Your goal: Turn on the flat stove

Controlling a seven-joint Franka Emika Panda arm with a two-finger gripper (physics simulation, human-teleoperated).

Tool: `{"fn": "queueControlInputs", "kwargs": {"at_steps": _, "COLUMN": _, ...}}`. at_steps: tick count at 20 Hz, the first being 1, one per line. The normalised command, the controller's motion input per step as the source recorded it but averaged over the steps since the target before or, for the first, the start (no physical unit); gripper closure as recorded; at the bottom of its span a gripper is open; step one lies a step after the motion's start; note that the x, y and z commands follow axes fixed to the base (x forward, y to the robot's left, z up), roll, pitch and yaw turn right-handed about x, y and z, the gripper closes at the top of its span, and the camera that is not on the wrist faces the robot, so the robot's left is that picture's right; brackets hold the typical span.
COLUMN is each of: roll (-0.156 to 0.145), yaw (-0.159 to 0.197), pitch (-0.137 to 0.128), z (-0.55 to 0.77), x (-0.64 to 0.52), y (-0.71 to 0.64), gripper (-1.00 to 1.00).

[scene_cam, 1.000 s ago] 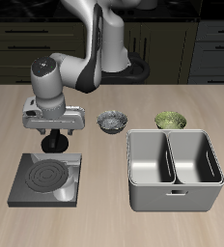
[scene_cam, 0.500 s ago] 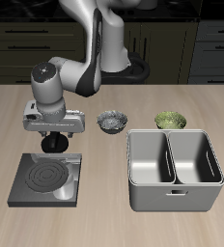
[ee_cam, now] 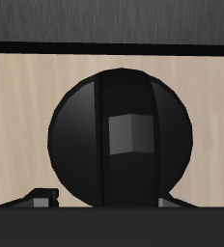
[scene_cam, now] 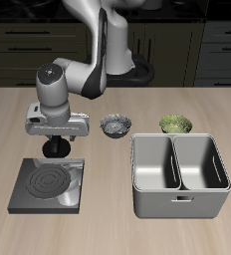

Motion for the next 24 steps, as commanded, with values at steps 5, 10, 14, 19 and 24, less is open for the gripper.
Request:
{"fn": "queueControlInputs", "kwargs": {"at_steps": 5, "roll": -0.024, "yaw": 0.039, "pitch": -0.037, "z": 0.25, "x": -0.02, "y": -0.1, "gripper": 1.0}}
{"fn": "queueControlInputs", "kwargs": {"at_steps": 10, "roll": -0.028, "yaw": 0.042, "pitch": -0.035, "z": 0.26, "x": -0.02, "y": -0.17, "gripper": 1.0}}
{"fn": "queueControlInputs", "kwargs": {"at_steps": 14, "roll": -0.067, "yaw": 0.025, "pitch": -0.059, "z": 0.37, "x": 0.05, "y": -0.42, "gripper": 1.0}}
{"fn": "queueControlInputs", "kwargs": {"at_steps": 19, "roll": -0.053, "yaw": 0.013, "pitch": -0.073, "z": 0.37, "x": -0.01, "y": -0.34, "gripper": 1.0}}
{"fn": "queueControlInputs", "kwargs": {"at_steps": 24, "roll": -0.04, "yaw": 0.01, "pitch": -0.056, "z": 0.2, "x": 0.07, "y": -0.23, "gripper": 1.0}}
